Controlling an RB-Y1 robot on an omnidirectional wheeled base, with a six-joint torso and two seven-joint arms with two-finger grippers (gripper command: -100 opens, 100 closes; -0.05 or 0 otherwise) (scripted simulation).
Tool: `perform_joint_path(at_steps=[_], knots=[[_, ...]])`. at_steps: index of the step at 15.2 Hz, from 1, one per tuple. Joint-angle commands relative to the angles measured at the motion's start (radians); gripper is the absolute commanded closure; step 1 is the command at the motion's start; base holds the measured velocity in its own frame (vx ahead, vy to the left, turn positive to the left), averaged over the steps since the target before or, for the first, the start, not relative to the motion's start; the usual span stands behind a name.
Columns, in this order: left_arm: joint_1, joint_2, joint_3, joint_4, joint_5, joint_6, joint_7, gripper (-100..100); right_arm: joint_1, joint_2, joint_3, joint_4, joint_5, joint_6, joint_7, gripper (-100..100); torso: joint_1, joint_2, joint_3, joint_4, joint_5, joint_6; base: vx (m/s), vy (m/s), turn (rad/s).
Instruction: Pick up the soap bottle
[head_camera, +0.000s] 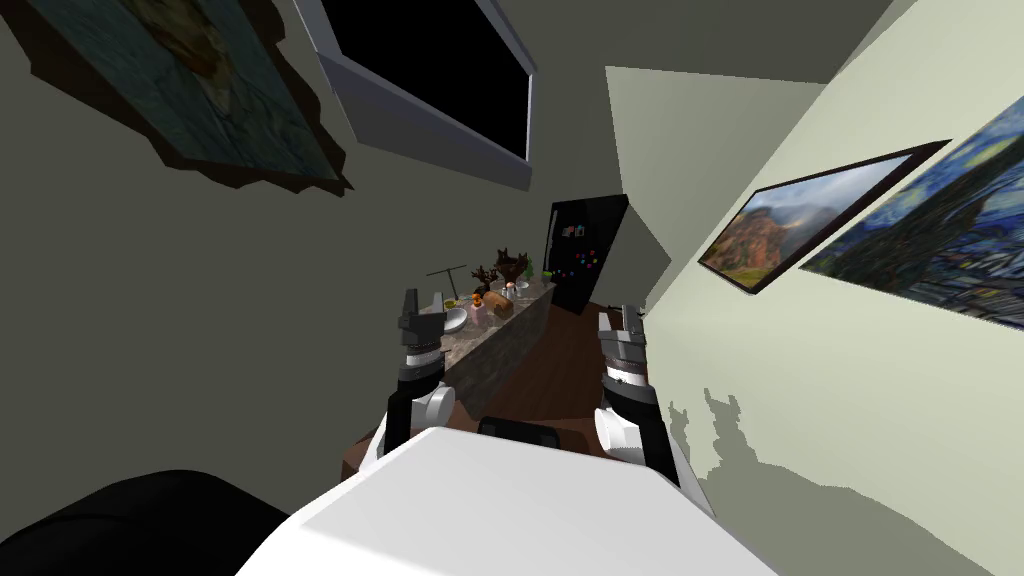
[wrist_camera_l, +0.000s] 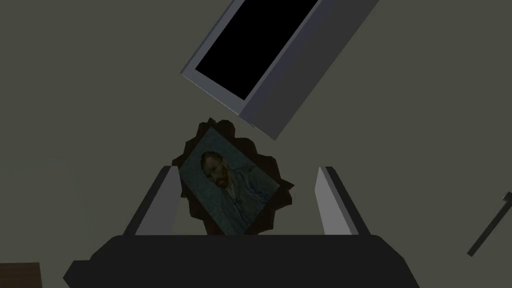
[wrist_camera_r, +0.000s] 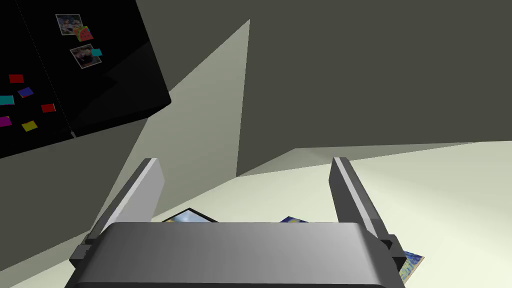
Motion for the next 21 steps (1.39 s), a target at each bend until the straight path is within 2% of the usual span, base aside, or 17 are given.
perform_joint_path(at_steps=[1,2,4,5,7,8,13,14,16,17,19,20,21], knots=[[0.0,0.044,0.001,0.004,0.008,0.001,0.005,-100,0.0,0.0,0.0,0.0,0.0,0.0,0.0,0,0.0,0.0,0.0,0.0,0.0,0.0,0.004,-0.01,0.025],[0.0,0.044,0.001,0.004,0.008,0.001,0.005,-100,0.0,0.0,0.0,0.0,0.0,0.0,0.0,0,0.0,0.0,0.0,0.0,0.0,0.0,0.007,-0.02,0.027],[0.0,0.098,0.003,0.013,0.028,0.003,0.017,-100,0.0,0.0,0.0,0.0,0.0,0.0,0.0,0,-0.001,-0.001,0.0,0.0,0.0,0.0,0.016,-0.037,0.049],[0.0,0.105,0.003,0.013,0.028,0.003,0.017,-100,0.0,0.0,0.0,0.0,0.0,0.0,0.0,0,-0.002,-0.001,-0.001,0.0,0.0,0.0,0.023,-0.051,0.049],[0.0,0.158,0.006,0.027,0.058,0.007,0.034,-100,0.0,0.0,0.0,0.0,0.0,0.0,0.0,0,-0.003,-0.002,-0.001,0.0,-0.001,0.0,0.032,-0.058,0.078],[0.0,0.16,0.006,0.027,0.058,0.007,0.034,-100,0.0,0.0,0.0,0.0,0.0,0.0,0.0,0,-0.004,-0.002,-0.001,0.0,-0.001,0.0,0.037,-0.071,0.07],[-0.002,0.255,0.019,0.077,0.168,0.022,0.099,-100,0.0,0.0,0.0,0.0,0.0,0.0,0.0,0,-0.008,-0.004,-0.002,-0.001,-0.002,0.0,0.053,-0.108,0.13],[-0.002,0.255,0.019,0.077,0.169,0.022,0.099,-100,0.0,0.0,0.0,0.0,0.0,0.0,0.0,0,-0.01,-0.006,-0.003,-0.001,-0.002,0.0,0.093,-0.144,0.108],[-0.004,0.278,0.026,0.102,0.222,0.031,0.132,-100,0.0,0.0,0.0,0.0,0.0,0.0,0.0,0,-0.009,-0.007,-0.004,-0.002,-0.002,0.0,0.094,-0.116,0.116],[-0.004,0.278,0.026,0.102,0.225,0.031,0.132,-100,0.0,0.0,0.0,0.0,0.0,0.0,0.0,0,-0.009,-0.008,-0.004,-0.002,-0.002,0.0,0.081,-0.106,0.097],[-0.006,0.293,0.034,0.129,0.279,0.041,0.167,-100,0.0,0.0,0.0,0.0,0.0,0.0,0.0,0,-0.008,-0.007,-0.004,-0.002,-0.002,0.0,0.073,-0.115,0.128],[-0.006,0.293,0.034,0.129,0.286,0.041,0.167,-100,0.0,0.0,0.0,0.0,0.0,0.0,0.0,0,-0.009,-0.007,-0.004,-0.002,-0.002,0.0,0.08,-0.124,0.131],[-0.007,0.298,0.038,0.143,0.318,0.047,0.185,-100,0.0,0.0,0.0,0.0,0.0,0.0,0.0,0,-0.009,-0.007,-0.004,-0.002,-0.002,0.0,0.084,-0.114,0.11]])
